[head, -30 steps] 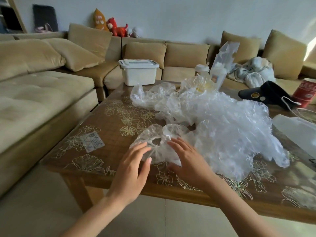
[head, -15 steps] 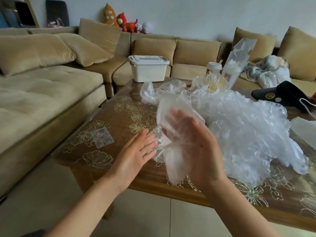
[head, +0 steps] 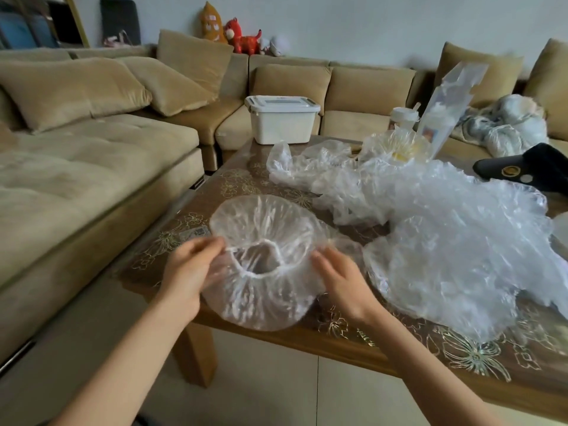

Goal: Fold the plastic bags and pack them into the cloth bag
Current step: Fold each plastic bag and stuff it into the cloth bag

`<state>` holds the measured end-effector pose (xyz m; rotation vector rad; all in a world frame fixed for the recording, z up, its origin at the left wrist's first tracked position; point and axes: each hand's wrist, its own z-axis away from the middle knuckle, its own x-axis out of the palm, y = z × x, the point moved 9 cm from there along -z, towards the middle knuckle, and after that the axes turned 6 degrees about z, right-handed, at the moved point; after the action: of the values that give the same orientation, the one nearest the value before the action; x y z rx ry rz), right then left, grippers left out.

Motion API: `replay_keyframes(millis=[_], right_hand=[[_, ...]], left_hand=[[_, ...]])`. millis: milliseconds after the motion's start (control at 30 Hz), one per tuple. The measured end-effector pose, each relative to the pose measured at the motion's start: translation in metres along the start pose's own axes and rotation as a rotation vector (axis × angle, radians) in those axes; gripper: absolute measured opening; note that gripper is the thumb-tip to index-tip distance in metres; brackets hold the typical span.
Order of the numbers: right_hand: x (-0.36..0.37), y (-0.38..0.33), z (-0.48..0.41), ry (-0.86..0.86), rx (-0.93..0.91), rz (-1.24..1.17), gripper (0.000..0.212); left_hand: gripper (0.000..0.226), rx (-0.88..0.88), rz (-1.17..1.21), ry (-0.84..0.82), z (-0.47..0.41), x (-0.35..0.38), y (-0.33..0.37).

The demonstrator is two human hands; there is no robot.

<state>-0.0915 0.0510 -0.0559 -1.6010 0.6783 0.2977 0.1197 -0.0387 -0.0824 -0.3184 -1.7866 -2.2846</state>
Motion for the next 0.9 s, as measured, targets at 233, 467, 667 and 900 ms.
replay_keyframes(millis=[233, 467, 667, 900], right_hand=[[0.027, 0.033, -0.014, -0.173, -0.147, 0.895, 0.086], [-0.031, 0.021, -0.03, 0.163, -0.12, 0.891, 0.039], [0.067, -0.045, -0.004, 0.022, -0.5, 0.662, 0.039], [0.098, 0.0, -0.018, -0.343, -0.272, 0.885, 0.078]], left_hand=[[0.028, 0.188, -0.375, 0.212, -0.033, -0.043, 0.003], [0.04, 0.596, -0.884, 0.214, -0.01, -0.036, 0.036], [0.053, 0.752, -1.256, -0.33, -0.001, 0.013, 0.005], [0.092, 0.564, -1.57, -0.378, -0.029, -0.015, -0.024]])
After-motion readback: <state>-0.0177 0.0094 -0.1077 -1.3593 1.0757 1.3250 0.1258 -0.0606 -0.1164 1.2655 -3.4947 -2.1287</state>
